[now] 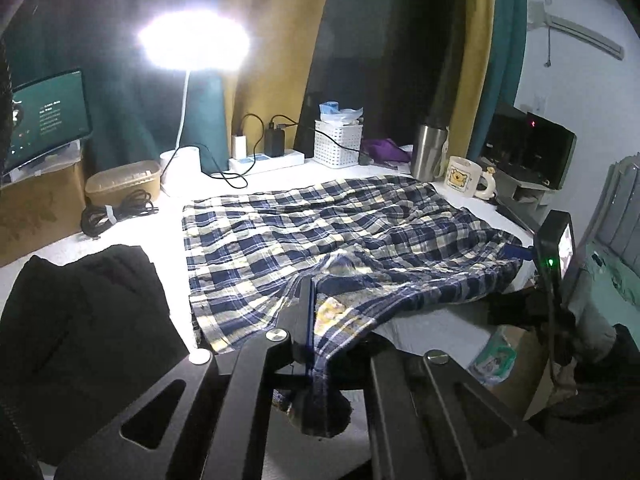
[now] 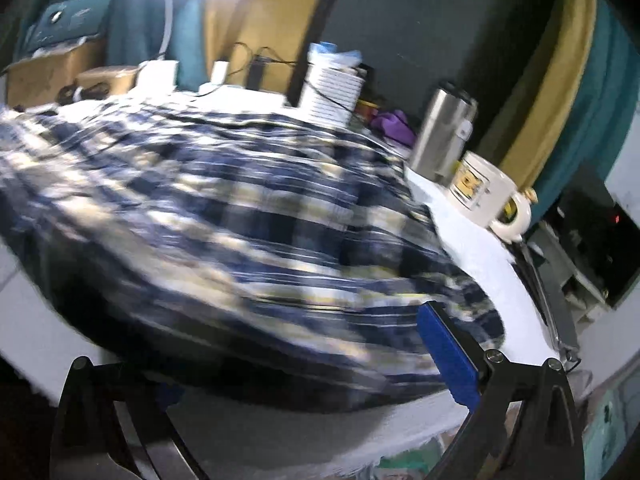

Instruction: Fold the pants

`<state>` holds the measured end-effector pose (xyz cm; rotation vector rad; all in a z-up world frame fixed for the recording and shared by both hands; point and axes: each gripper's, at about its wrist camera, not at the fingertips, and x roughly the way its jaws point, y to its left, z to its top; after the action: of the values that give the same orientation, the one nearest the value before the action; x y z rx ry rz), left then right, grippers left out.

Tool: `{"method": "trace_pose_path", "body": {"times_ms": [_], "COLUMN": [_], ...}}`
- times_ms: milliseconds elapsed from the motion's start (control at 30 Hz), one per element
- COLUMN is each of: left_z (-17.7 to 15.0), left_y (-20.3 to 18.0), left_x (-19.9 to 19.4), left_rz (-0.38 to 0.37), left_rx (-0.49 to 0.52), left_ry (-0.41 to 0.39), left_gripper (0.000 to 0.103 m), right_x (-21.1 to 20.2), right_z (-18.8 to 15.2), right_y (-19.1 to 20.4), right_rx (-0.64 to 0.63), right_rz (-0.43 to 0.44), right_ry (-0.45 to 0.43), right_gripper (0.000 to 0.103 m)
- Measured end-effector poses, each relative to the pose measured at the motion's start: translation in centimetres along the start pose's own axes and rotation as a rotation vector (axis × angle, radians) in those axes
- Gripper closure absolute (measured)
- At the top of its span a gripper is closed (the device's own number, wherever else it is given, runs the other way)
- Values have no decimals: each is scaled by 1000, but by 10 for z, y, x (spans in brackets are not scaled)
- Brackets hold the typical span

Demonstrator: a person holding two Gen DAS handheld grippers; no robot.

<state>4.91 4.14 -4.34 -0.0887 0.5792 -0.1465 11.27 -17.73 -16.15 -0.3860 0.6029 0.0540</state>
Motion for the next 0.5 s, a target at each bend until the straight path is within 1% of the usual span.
{"method": "trace_pose_path", "body": {"times_ms": [33, 100, 133, 167, 200, 267, 300, 333, 367, 433, 500], "left_z": [0, 0, -1, -1, -1, -2, -1, 0, 1, 2, 3], "left_y": [1, 1, 1, 0, -1, -3, -5, -5, -7, -9, -12], "left_x": [0, 1, 1, 1, 2, 1, 0, -1, -3, -7, -11], "left_rz": [0, -3, -4, -6, -7, -12, -15, -17, -19, -22, -30], "left_rx": [-4, 2, 8, 11, 15, 23, 27, 29, 33, 43, 53], "left_ry": [2, 6, 10, 15, 17, 18, 16, 13, 8, -3, -11], "left_gripper": [101, 101, 101, 101, 101, 101, 101, 101, 101, 101, 101], "right_x": [4, 9, 11, 11, 11, 9, 8, 7, 6, 1, -3], "right_z": [-1, -5, -6, -7, -8, -9, -9, -9, -11, -13, -16], "right_y": [-9, -31, -37, -44, -48, -52, -52, -53, -55, -62, -69], "right_rx": [22, 88, 104, 115, 115, 110, 107, 108, 115, 153, 189], "right_rz": [-3, 21, 28, 31, 29, 31, 30, 28, 23, 13, 29], "right_ry": [10, 28, 37, 38, 44, 49, 51, 54, 57, 58, 55], "right_gripper": [3, 12, 20, 26, 30, 42, 45, 50, 60, 69, 76]}}
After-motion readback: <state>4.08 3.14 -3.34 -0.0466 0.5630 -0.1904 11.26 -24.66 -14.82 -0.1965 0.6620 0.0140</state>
